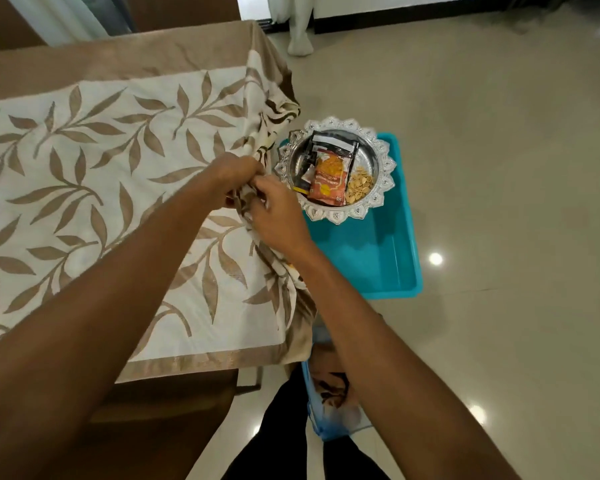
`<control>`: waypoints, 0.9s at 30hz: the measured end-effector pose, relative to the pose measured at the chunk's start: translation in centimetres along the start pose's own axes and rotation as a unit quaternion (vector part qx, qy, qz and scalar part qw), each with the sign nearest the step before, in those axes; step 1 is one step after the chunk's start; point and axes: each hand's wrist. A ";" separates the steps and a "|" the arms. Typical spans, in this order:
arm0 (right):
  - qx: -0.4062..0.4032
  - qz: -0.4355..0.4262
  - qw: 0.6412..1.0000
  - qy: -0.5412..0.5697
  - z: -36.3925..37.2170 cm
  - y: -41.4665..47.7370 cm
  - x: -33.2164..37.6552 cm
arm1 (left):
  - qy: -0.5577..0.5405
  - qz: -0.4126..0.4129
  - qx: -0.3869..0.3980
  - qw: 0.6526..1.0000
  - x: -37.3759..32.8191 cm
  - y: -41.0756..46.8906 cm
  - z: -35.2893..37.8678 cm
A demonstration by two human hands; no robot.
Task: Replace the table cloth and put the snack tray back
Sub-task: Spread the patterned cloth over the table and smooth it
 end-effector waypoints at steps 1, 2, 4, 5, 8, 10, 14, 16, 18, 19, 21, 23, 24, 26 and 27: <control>0.012 0.013 1.000 -0.003 0.3 -0.1 0.3 | 0.007 0.006 -0.020 1.000 0.2 0.1 -0.4; 0.024 0.022 0.999 0.004 0.5 -0.5 0.8 | 0.001 0.016 -0.042 0.999 0.6 0.2 -1.0; 0.073 0.050 0.996 -0.030 0.7 -1.5 1.2 | -0.003 0.044 -0.094 0.995 1.4 0.0 -2.0; 0.111 0.071 0.987 -0.089 0.7 -2.1 1.2 | 0.000 0.058 -0.117 0.991 2.1 -0.1 -2.6; 0.169 0.113 0.952 -0.228 0.2 -3.7 -0.1 | -0.035 0.064 -0.158 0.985 3.6 0.1 -4.3; 0.181 0.115 0.939 -0.267 -0.3 -5.2 -0.7 | -0.113 0.037 -0.155 0.981 4.4 0.5 -5.5; 0.259 0.174 0.921 -0.232 -1.7 -8.0 -0.9 | -0.197 0.004 -0.052 0.979 5.6 0.0 -6.7; 0.303 0.187 0.912 -0.205 -2.4 -9.4 -0.2 | -0.208 0.014 -0.072 0.975 6.1 0.0 -6.7; 0.347 0.181 0.900 -0.193 -1.6 -10.7 1.6 | -0.228 0.010 -0.078 0.971 7.0 -0.5 -6.5; 0.357 0.171 0.899 -0.189 -0.7 -11.1 2.4 | -0.226 0.003 -0.057 0.973 7.3 -1.4 -6.2; 0.336 0.146 0.916 -0.162 1.6 -12.1 3.8 | -0.176 -0.040 0.005 0.983 8.7 -2.9 -5.2; 0.305 0.135 0.933 -0.134 3.9 -12.9 5.0 | -0.093 -0.098 0.089 0.987 10.8 -4.4 -4.2; 0.300 0.128 0.936 -0.131 4.9 -13.2 5.5 | -0.054 -0.120 0.132 0.983 11.9 -5.0 -3.8; 0.311 0.114 0.935 -0.130 7.0 -13.8 6.1 | 0.002 -0.143 0.167 0.976 14.0 -6.6 -3.2; 0.312 0.114 0.936 -0.116 7.6 -13.7 6.0 | 0.009 -0.151 0.176 0.973 14.4 -7.2 -3.1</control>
Point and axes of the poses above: each hand's wrist, its own y-axis towards the middle knuckle, its own z-axis out of the palm, x = y × z, and after that the axes turned 10 degrees about x, right-handed
